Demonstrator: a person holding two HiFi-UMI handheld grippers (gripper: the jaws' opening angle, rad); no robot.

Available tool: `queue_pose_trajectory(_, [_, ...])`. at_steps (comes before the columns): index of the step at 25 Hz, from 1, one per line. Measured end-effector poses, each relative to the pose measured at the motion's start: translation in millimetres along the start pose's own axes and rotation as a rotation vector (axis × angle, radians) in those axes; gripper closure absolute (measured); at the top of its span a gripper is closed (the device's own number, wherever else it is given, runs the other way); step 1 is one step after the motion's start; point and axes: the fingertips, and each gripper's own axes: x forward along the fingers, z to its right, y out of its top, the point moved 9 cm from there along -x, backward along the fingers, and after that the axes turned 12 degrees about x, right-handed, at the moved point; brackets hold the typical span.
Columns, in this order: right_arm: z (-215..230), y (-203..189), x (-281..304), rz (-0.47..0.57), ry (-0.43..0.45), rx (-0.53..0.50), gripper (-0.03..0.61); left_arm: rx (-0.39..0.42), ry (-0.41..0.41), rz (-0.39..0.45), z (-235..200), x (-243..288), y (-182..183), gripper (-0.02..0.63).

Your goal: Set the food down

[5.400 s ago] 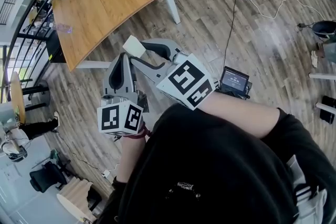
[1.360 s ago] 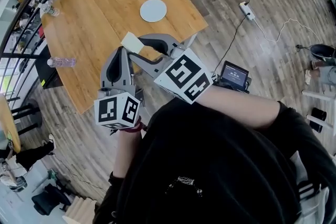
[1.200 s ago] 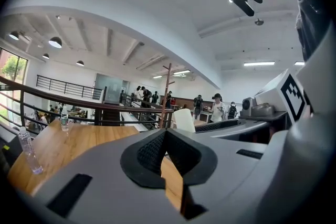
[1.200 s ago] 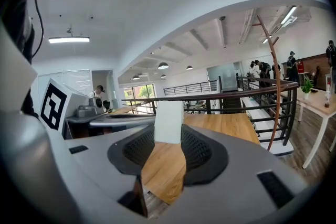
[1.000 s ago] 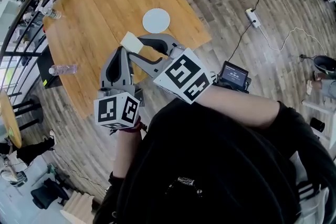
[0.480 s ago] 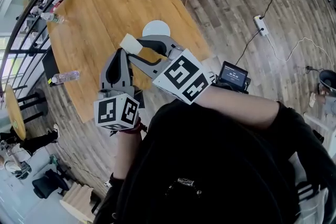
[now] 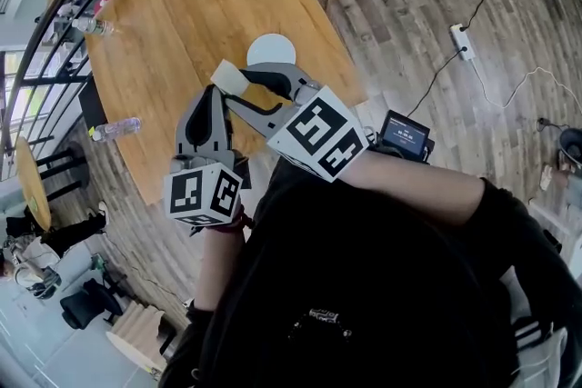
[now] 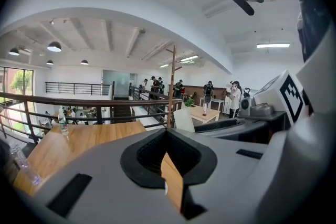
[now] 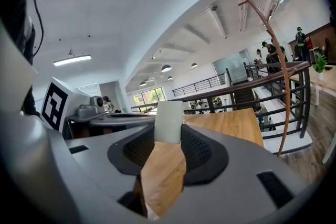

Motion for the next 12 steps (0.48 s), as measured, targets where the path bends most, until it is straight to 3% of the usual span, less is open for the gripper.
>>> queue_pose_trajectory(12, [23.2, 24.2, -3.8, 0.079, -0.112, -0.023, 0.411, 0.054, -0.118, 0.059, -5.4, 41.9, 20.9, 0.611])
